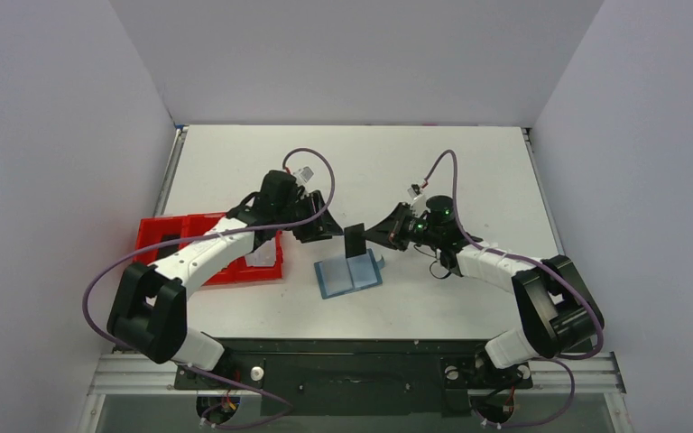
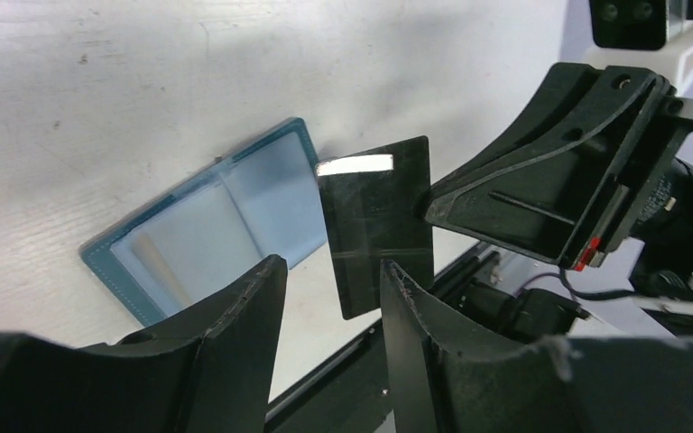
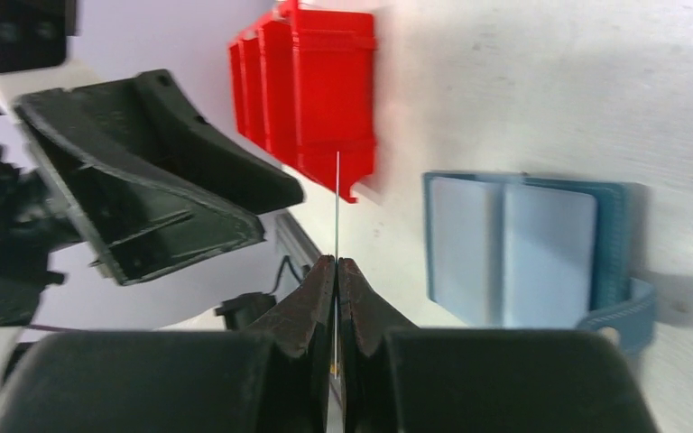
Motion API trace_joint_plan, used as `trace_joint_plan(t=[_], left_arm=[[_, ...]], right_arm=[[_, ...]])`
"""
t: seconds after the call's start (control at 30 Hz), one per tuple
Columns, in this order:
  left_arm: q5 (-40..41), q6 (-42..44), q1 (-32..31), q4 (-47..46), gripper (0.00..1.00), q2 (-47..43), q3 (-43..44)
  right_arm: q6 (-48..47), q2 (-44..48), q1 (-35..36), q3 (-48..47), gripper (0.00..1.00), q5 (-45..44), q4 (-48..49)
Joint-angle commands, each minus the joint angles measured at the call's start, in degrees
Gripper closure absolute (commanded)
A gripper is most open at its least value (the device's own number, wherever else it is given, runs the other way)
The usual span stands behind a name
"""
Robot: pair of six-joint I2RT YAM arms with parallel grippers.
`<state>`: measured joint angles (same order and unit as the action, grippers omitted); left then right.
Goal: Take the credit cards out of the card holder
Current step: Place the credit card in the storage box.
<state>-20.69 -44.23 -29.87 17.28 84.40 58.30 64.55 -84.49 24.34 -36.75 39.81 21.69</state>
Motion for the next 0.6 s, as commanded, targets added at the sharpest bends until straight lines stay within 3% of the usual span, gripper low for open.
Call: trace_joint_plan(t=[0.0,0.47,0.57], left_arm=[[-10.59,-4.02,2.35,-11.12,0.59,-3.07,-3.57],[-19.95,-12.39,4.47,-28.41,0.6,-3.33,-9.24],[-20.83,-14.46,4.48,-30.97,0.69,-2.86,-10.15]], right_arm=[[7.33,2.04,-0.51,-2.41,1.0,3.83,10.78],[13.95,1.0,-0.35,-2.29,1.0,5.53,18.18],[13.79,0.81,-0.27,-2.39,1.0,5.47,18.01]])
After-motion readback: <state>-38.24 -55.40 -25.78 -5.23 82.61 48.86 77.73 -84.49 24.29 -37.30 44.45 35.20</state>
